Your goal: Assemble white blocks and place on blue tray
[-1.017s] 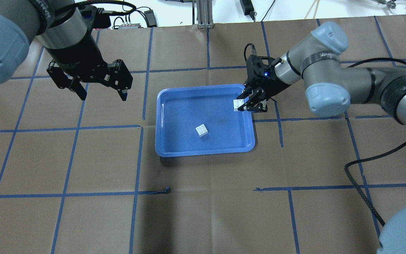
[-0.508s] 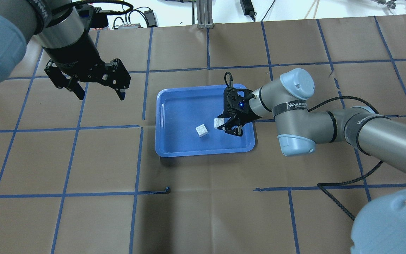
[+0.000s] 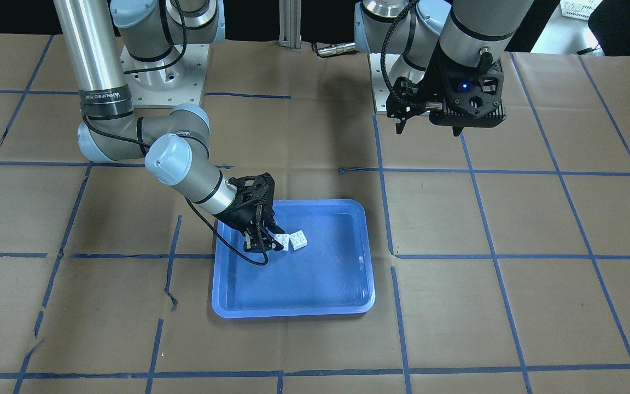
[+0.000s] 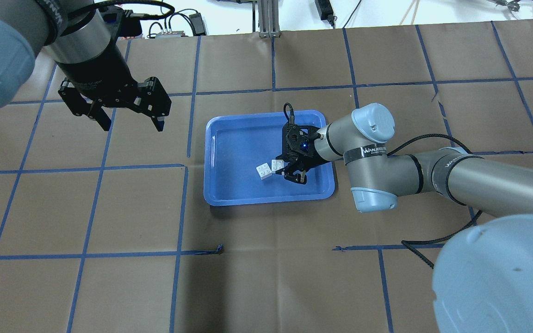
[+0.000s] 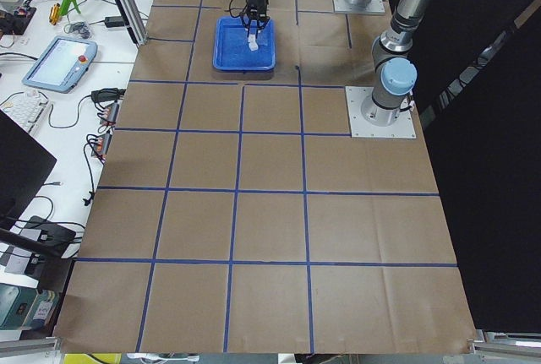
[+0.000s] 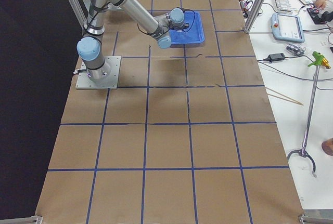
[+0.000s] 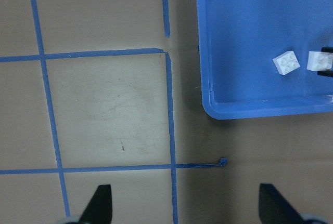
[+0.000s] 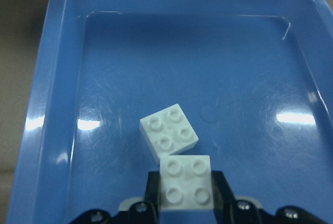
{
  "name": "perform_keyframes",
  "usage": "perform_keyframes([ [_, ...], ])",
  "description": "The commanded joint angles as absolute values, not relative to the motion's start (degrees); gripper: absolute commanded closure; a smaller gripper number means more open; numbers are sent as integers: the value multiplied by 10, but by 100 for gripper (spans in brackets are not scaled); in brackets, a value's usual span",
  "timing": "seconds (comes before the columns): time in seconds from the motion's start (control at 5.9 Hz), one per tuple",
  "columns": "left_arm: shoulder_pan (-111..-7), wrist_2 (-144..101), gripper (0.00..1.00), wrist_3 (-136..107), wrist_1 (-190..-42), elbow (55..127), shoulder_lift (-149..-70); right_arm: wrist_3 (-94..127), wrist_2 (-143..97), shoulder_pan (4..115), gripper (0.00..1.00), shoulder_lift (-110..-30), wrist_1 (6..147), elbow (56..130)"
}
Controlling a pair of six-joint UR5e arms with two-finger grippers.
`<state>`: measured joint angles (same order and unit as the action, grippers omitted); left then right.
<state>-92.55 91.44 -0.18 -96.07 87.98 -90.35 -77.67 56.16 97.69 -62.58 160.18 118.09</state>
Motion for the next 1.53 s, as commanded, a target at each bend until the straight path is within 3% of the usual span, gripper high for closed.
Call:
perform_keyframes([
  [0.0, -925, 915, 1, -2, -962, 881, -904, -773, 562, 977, 83, -622, 1606, 1182],
  [1.36, -925, 916, 1, -2, -963, 881, -904, -744, 562, 997, 83, -622, 1608, 1182],
])
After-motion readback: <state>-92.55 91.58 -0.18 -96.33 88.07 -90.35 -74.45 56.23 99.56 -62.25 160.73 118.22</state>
